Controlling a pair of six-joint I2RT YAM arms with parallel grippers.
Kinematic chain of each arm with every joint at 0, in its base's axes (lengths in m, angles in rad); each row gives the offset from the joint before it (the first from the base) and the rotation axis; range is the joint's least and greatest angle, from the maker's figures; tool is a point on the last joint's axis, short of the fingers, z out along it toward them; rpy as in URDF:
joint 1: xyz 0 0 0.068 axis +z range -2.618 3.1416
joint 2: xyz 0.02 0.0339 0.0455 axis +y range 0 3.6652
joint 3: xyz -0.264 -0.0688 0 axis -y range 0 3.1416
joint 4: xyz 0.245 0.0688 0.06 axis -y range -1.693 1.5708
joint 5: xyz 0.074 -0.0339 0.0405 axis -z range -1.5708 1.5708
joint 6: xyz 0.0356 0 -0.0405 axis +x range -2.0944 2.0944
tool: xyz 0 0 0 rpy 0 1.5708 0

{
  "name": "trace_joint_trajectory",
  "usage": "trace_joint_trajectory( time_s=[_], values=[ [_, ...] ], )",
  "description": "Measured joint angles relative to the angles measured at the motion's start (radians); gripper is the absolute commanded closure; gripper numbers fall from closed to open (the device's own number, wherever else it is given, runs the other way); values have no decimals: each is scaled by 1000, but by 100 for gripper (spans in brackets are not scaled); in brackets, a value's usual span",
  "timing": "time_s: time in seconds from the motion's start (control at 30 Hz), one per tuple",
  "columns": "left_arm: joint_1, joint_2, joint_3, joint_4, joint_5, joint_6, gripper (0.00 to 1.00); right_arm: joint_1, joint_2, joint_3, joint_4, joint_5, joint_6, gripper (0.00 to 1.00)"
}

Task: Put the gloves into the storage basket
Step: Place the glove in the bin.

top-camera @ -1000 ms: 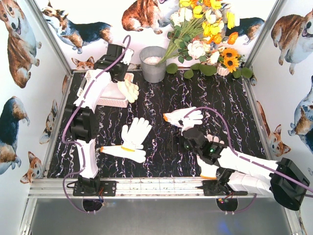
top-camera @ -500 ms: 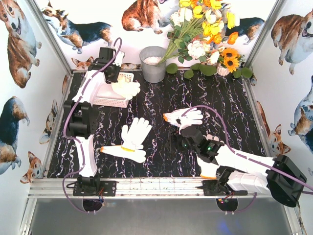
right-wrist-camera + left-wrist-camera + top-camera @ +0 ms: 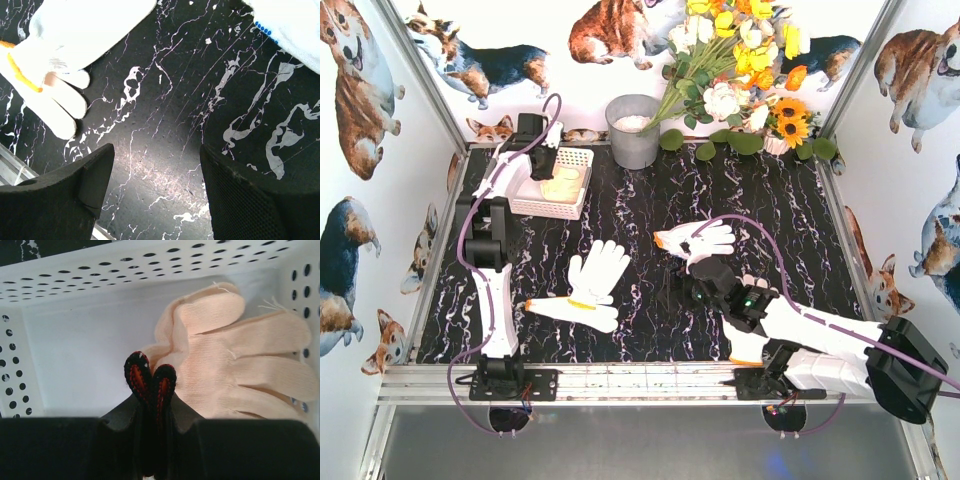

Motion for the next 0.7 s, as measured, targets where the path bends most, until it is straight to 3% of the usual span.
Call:
trace_joint_trajectory(
  time_s=[0.7],
  values=[
    [89,14,-12,31,-92,8,100,0,-5,4,-22,-5,15,29]
  ],
)
